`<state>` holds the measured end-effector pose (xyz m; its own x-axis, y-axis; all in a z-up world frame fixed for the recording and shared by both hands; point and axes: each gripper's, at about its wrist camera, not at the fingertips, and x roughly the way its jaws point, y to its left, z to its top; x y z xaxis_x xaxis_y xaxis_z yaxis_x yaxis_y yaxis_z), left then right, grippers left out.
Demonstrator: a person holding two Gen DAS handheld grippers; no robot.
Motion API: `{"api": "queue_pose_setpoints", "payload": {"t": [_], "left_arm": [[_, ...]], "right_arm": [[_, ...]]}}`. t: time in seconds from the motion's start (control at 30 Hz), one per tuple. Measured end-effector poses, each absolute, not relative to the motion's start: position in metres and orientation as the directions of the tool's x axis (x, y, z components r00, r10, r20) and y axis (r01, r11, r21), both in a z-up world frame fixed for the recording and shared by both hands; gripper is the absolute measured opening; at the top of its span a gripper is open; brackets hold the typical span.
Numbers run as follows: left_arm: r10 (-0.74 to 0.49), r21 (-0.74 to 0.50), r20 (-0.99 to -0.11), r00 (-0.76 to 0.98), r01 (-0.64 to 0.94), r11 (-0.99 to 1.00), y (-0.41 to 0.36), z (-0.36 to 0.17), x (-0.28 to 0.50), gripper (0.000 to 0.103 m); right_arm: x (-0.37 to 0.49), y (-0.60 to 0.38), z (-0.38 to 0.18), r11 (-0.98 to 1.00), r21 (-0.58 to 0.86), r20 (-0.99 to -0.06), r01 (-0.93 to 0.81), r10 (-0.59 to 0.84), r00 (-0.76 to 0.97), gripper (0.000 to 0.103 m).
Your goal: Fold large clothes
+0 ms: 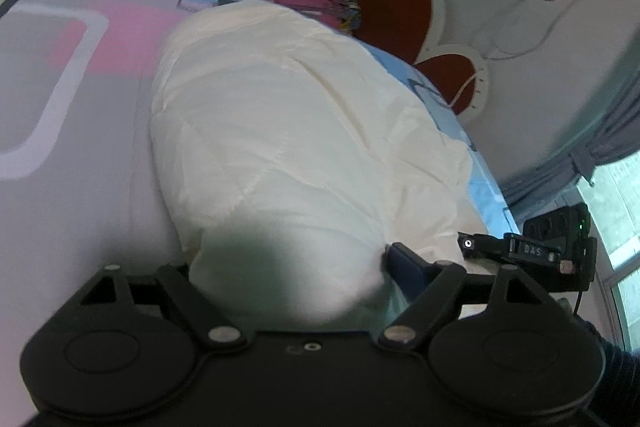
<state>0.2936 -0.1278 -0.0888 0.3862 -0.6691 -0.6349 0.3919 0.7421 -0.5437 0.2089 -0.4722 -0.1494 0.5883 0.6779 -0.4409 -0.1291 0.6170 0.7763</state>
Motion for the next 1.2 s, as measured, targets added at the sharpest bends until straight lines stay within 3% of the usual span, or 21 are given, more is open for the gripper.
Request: {"api": "queue_pose_setpoints", "payload": {"t": [0.23, 0.63, 0.83, 1.0, 1.1, 1.2], "left_arm": [[-0.707, -0.543, -0.585, 0.397, 0.457, 0.705, -0.094, -0.067, 0.301, 0.082], [-0.682, -0.532, -0.52, 0.515, 0.429, 0.73, 0.064, -0.029, 0.33, 0.082], [-0.627, -0.535, -0.557, 0.544, 0.342, 0.772, 0.146, -0.05, 0.344, 0.082], [-0.588, -0.577, -0.649, 0.483, 0.191, 0.794, 0.194, -0.116, 0.361, 0.083], [-0.631, -0.657, -0.601, 0.491, 0.145, 0.739, 0.209, -0.139, 0.358, 0.083], [-0.62, -0.632, -0.602, 0.503, 0.174, 0.755, 0.199, -0.138, 0.353, 0.085]], "right_arm": [[0.213, -0.426, -0.109, 0.664, 0.726, -0.43, -0.18, 0.642, 0.635, 0.066], [0.292, -0.242, -0.055, 0.674, 0.656, -0.39, -0.339, 0.688, 0.612, 0.066], [0.331, -0.149, -0.085, 0.653, 0.672, -0.418, -0.349, 0.724, 0.548, 0.066], [0.351, -0.097, -0.173, 0.681, 0.708, -0.548, -0.187, 0.697, 0.462, 0.066], [0.348, -0.107, -0.2, 0.612, 0.787, -0.505, -0.081, 0.714, 0.485, 0.068], [0.345, -0.105, -0.198, 0.639, 0.764, -0.524, -0.095, 0.7, 0.485, 0.068]]}}
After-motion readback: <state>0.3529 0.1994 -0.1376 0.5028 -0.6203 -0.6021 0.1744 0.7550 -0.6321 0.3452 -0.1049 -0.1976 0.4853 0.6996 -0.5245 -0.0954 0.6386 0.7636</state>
